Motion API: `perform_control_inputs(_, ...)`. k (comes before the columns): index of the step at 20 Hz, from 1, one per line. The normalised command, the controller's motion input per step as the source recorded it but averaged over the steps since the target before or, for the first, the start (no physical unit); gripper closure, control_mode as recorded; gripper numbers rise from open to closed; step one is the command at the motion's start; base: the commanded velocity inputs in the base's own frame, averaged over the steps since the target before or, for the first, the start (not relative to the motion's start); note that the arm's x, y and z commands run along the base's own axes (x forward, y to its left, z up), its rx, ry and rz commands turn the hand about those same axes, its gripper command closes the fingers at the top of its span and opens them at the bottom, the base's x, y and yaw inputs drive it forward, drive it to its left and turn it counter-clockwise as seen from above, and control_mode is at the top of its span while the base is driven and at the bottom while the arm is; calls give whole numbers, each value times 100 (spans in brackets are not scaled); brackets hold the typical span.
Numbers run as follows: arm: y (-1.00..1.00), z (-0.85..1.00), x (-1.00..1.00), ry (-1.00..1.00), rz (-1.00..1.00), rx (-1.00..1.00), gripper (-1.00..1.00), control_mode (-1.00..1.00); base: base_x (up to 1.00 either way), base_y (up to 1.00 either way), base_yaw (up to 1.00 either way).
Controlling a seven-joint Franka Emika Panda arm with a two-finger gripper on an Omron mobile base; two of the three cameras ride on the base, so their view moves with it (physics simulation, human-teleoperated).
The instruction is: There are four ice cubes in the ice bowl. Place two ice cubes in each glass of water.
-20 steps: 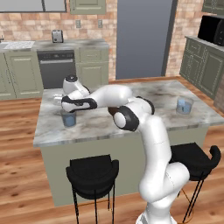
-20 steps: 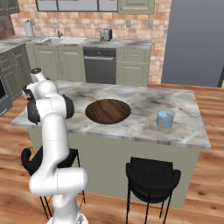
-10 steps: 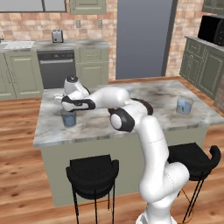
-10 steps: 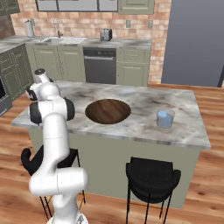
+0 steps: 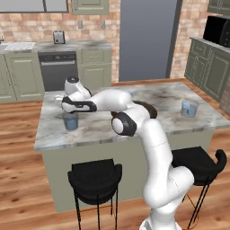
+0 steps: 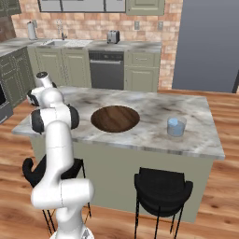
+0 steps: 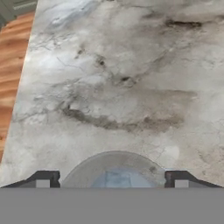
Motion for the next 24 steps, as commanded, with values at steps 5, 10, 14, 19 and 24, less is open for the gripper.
perform_control_inputs(5, -48, 19, -77, 4, -4, 1, -100, -100, 0, 0, 0)
perform_control_inputs(10, -100, 4, -100, 0, 0, 3, -100, -100, 0, 0, 0)
perform_control_inputs(14, -100, 1, -100, 0, 0, 6, -100, -100, 0, 0, 0)
perform_control_inputs(19, -87, -16, -100, -5, -2, 9, -100, -100, 0, 0, 0)
perform_control_inputs(24, -36, 0, -100, -20, -5, 1, -100, -100, 0, 0, 0)
